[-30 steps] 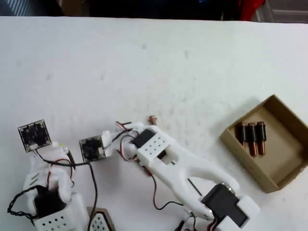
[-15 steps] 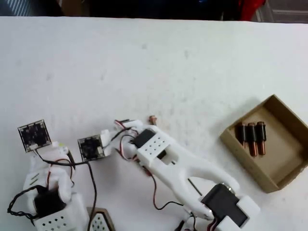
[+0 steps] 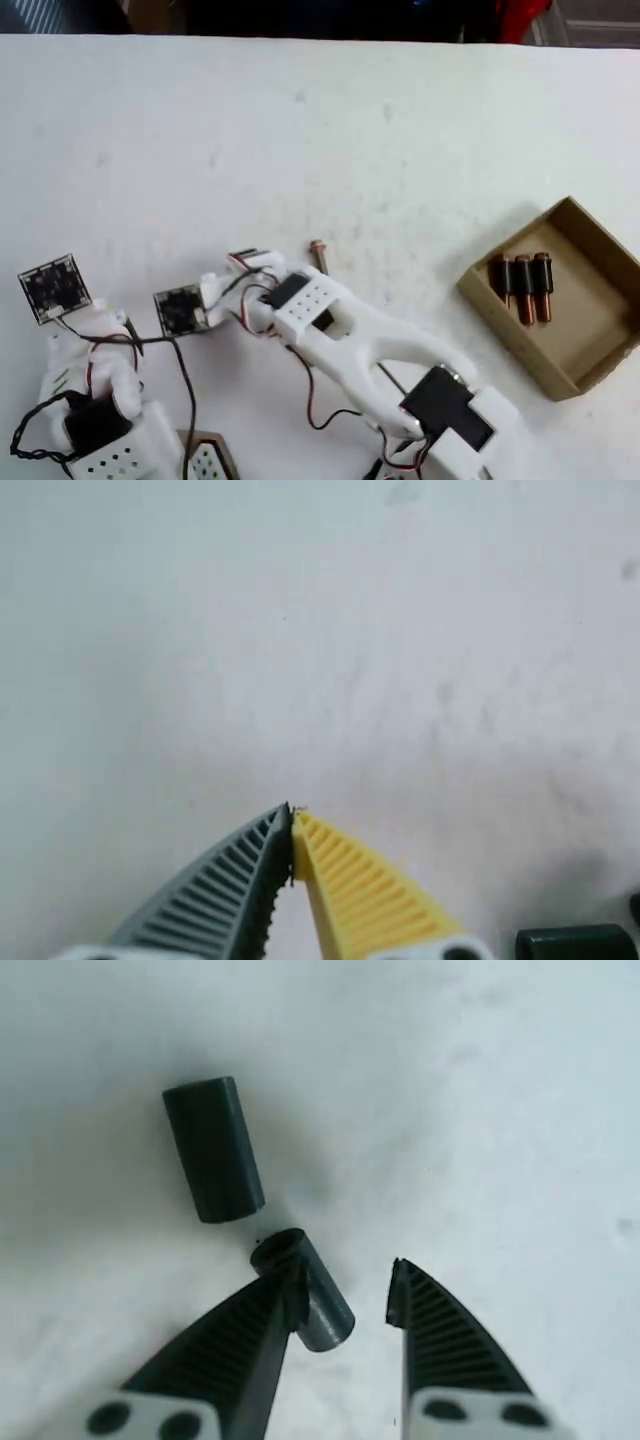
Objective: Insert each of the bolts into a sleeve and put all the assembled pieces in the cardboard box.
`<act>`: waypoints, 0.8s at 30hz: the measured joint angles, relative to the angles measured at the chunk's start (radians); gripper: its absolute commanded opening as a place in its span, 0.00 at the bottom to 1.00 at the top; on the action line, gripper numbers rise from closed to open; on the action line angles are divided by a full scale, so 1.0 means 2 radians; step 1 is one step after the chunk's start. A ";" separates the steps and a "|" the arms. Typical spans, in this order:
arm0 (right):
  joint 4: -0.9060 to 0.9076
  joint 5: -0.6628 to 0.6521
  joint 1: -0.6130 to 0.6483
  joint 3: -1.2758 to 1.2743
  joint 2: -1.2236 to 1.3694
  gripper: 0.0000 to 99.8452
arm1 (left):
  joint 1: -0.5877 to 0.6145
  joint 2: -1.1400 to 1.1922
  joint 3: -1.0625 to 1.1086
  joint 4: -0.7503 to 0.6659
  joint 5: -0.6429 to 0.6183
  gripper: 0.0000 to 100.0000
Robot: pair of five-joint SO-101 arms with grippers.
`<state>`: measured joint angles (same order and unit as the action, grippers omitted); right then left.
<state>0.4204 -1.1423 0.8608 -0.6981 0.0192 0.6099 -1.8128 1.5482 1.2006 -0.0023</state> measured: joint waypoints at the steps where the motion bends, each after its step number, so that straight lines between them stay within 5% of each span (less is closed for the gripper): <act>1: 0.000 0.000 0.000 0.000 0.002 0.12 | 0.000 0.000 0.000 0.000 0.002 0.02; 24: 0.059 0.000 0.004 -0.001 -0.002 0.12 | 0.001 0.000 0.000 0.001 0.003 0.02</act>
<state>0.5386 -1.1423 0.8684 -0.6997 0.0146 0.6114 -1.8128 1.5482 1.2022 0.0038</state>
